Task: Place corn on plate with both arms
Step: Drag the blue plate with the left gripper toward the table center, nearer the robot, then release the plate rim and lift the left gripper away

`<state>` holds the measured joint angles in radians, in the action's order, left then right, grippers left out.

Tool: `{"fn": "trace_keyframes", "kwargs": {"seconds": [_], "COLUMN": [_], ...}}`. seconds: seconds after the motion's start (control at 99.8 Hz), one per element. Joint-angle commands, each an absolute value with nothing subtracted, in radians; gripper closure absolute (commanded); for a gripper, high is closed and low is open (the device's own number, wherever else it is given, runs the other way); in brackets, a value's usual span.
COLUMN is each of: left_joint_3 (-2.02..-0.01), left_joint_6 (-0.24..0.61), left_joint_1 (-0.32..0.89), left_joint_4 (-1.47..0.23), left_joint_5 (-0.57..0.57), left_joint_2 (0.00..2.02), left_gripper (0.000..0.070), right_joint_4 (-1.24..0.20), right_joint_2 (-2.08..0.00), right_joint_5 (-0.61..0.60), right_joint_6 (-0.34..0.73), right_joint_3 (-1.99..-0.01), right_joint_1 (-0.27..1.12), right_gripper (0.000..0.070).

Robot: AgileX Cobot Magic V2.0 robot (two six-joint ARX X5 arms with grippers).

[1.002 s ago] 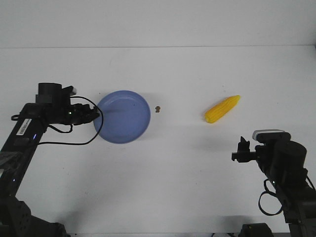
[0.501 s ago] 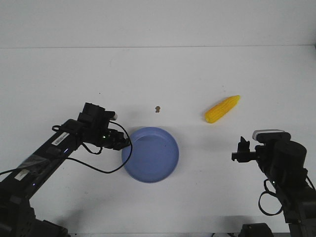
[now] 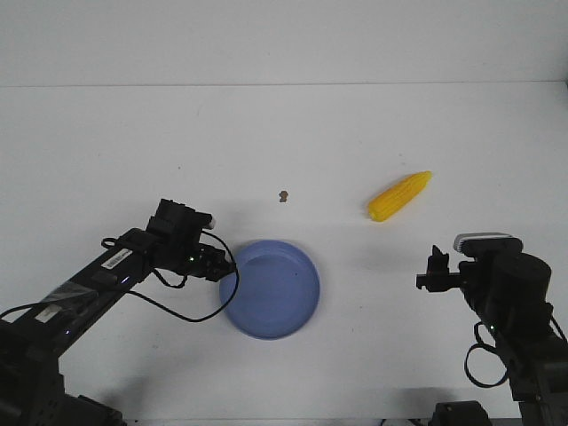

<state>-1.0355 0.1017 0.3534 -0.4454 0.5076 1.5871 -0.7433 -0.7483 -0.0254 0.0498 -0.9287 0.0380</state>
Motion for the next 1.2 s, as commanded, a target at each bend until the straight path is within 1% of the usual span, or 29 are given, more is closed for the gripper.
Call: {"fn": "trace_keyframes", "kwargs": {"seconds": [0.0,0.14,0.401,0.461,0.501,0.731,0.791,0.831,0.861,0.932,0.992,1.092,1.162,1.192], "left_joint_3": [-1.044,-1.028,-1.024,-1.024,-1.023,-1.023,-1.023,-1.023,-1.023,-1.023,-1.023,-1.024,-1.024,-1.025], "left_joint_6": [0.089,0.09,0.09,0.09,0.09,0.094,0.095,0.095,0.095,0.099,0.098,0.095,0.087,0.083], "left_joint_1": [0.356,0.356,0.356,0.356,0.356,0.356,0.356,0.356,0.356,0.356,0.354,0.352,0.347,0.345], "left_joint_4": [-0.442,-0.412,-0.417,-0.418,-0.419,-0.42,-0.422,-0.422,-0.422,-0.422,-0.422,-0.418,-0.416,-0.416], "left_joint_5": [0.515,0.514,0.512,0.498,0.489,0.489,0.489,0.489,0.489,0.489,0.489,0.489,0.49,0.49], "left_joint_2": [1.591,1.593,1.599,1.603,1.606,1.628,1.629,1.629,1.629,1.629,1.629,1.622,1.607,1.597], "left_gripper": [0.0688,0.0685,0.0681,0.0664,0.0637,0.0636,0.0626,0.059,0.0579,0.0528,0.0449,0.0266,0.0191,0.0181], "right_joint_4": [-0.733,-0.733,-0.733,-0.733,-0.734,-0.734,-0.734,-0.734,-0.734,-0.734,-0.734,-0.734,-0.734,-0.734], "right_joint_2": [-0.754,-0.754,-0.754,-0.754,-0.754,-0.754,-0.754,-0.754,-0.754,-0.754,-0.754,-0.754,-0.754,-0.754], "right_joint_5": [-0.026,-0.026,-0.026,-0.026,-0.026,-0.026,-0.026,-0.026,-0.026,-0.026,-0.026,-0.026,-0.026,-0.026], "right_joint_6": [0.06,0.06,0.059,0.059,0.059,0.059,0.059,0.059,0.059,0.059,0.059,0.059,0.059,0.059], "right_joint_3": [-0.949,-0.949,-0.949,-0.949,-0.949,-0.949,-0.949,-0.949,-0.949,-0.949,-0.949,-0.949,-0.949,-0.949], "right_joint_1": [0.038,0.038,0.038,0.038,0.038,0.038,0.038,0.038,0.038,0.038,0.038,0.038,0.038,0.038], "right_gripper": [0.0252,0.0252,0.0252,0.0252,0.0252,0.0252,0.0252,0.0252,0.0252,0.0252,0.0252,0.0252,0.0252,0.0252]}}
